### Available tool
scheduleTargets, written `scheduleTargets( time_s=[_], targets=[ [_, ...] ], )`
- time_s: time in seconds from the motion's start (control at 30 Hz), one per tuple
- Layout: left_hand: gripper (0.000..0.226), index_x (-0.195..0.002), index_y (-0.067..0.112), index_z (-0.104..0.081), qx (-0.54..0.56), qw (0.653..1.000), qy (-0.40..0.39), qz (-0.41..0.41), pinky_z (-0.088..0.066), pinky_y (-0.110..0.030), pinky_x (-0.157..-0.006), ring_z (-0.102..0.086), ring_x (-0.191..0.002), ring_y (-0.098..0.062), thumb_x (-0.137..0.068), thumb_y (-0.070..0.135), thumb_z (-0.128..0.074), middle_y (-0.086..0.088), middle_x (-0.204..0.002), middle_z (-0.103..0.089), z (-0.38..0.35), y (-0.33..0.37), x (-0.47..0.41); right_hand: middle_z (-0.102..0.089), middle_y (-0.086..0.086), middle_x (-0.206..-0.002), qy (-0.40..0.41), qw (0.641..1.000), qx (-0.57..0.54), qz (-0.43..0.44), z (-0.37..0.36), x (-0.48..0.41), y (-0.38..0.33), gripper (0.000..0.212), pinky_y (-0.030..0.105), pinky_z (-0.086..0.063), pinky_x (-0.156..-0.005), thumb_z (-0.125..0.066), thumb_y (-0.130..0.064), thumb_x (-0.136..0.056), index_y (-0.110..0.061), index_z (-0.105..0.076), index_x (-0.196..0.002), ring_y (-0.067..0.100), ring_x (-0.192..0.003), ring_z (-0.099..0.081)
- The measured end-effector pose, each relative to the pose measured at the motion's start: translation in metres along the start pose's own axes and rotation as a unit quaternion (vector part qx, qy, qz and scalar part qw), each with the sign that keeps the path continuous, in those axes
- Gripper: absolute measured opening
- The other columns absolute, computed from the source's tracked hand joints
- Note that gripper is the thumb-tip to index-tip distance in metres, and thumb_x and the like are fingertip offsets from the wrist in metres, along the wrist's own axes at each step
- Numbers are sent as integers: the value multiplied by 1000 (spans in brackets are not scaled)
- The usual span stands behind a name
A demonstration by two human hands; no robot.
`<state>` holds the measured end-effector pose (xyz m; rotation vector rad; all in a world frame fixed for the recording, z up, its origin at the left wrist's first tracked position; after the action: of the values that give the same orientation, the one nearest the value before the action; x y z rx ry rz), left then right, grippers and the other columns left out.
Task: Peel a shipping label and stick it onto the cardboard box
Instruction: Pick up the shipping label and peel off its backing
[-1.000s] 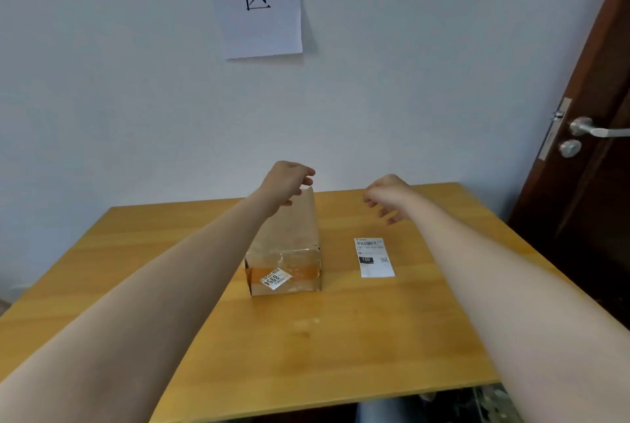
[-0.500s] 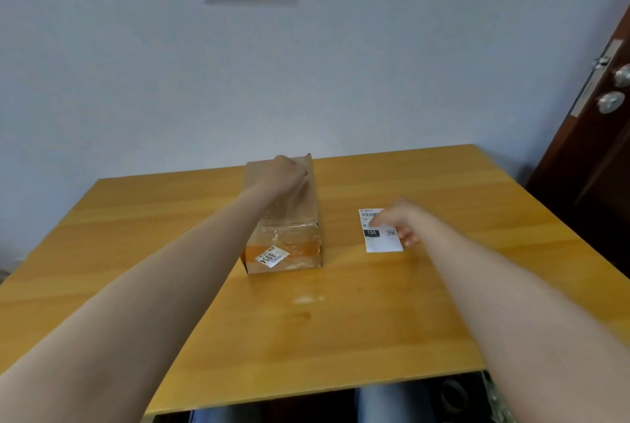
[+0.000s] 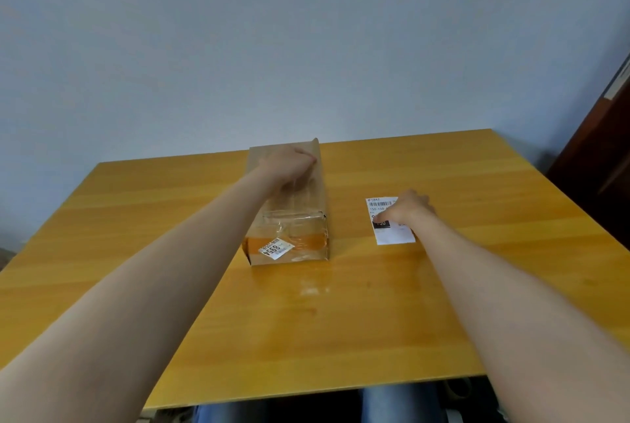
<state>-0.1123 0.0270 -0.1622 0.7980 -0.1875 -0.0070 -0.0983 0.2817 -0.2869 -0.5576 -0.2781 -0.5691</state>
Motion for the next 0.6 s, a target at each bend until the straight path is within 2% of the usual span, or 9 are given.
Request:
scheduleTargets(
  time_s=[0.07,0.13,0.2,0.23,0.3,0.37,0.47,0.53,0.6],
  targets=[
    [28,-105,35,-72,4,1000,-1,7,-41,-25,-61,-54,-63,-18,-96,21,-50,3,-69,-64,-2,-2,-2,-43,15,-145,-8,1000,2,-8,-1,-1,-2,95,36,-47,-79,-95,-51,-67,-12,-52,-143,34,-126,-53],
    [24,-98,33,-72,1,1000,2,6,-46,-31,-73,-57,-73,-22,-93,21,-52,5,-65,-65,-3,-3,-5,-44,15,-144,-4,1000,-13,-16,-2,-3,-3,97,36,-45,-78,-97,-48,-66,-12,-51,-143,34,-127,-52],
    [22,-91,30,-72,-7,1000,2,3,-44,-34,-79,-58,-79,-25,-90,20,-52,8,-59,-64,-3,-3,-7,-52,12,-141,0,999,-41,-17,-1,-3,-4,95,35,-47,-78,-98,-44,-64,-12,-53,-141,33,-125,-56],
    [22,-89,29,-71,-9,1000,-1,4,-43,-33,-78,-57,-78,-26,-90,19,-52,7,-60,-64,-2,-3,-7,-60,10,-135,-3,999,-46,-7,-1,-4,-4,84,35,-50,-77,-97,-40,-66,-13,-59,-136,32,-119,-62],
    [21,-87,29,-72,-5,1000,-6,5,-41,-33,-77,-56,-75,-25,-91,20,-53,4,-68,-65,-2,-2,-6,-74,10,-117,-7,998,-66,21,-1,-5,-6,46,36,-55,-77,-90,-28,-78,-11,-71,-116,31,-104,-72],
    [23,-94,34,-73,-1,1000,-10,9,-42,-30,-74,-55,-75,-23,-92,22,-53,4,-74,-66,-2,-3,-5,-77,14,-108,-10,990,-138,31,0,-4,-10,19,43,-60,-83,-83,-18,-87,-8,-70,-97,34,-97,-75],
    [23,-93,32,-73,-4,1000,-14,16,-49,-29,-73,-60,-78,-25,-85,22,-54,0,-88,-71,1,-4,-2,-77,16,-108,-18,962,-269,36,4,2,-24,16,47,-63,-89,-77,-16,-95,-5,-70,-105,35,-98,-76],
    [28,-89,26,-74,-9,1000,-14,21,-56,-39,-87,-66,-90,-29,-71,26,-53,-7,-103,-76,5,-10,-6,-78,15,-110,-27,936,-348,42,10,9,-39,22,48,-63,-87,-72,-17,-98,-1,-70,-114,35,-99,-77],
    [37,-87,22,-77,-21,999,-4,35,-51,-49,-101,-60,-110,-30,-60,36,-56,-7,-118,-73,4,-34,-33,-78,14,-111,-39,909,-411,50,18,19,-57,22,48,-63,-84,-68,-18,-101,-2,-69,-116,34,-99,-76]
  ],
)
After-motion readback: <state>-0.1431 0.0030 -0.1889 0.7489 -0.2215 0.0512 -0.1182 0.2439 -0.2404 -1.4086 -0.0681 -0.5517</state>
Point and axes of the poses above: each hand's wrist, its own x-axis away from the middle knuckle, its own z-axis out of the back of the hand, y = z × x, the point moved 2 cm from there along -x, towards the middle knuckle
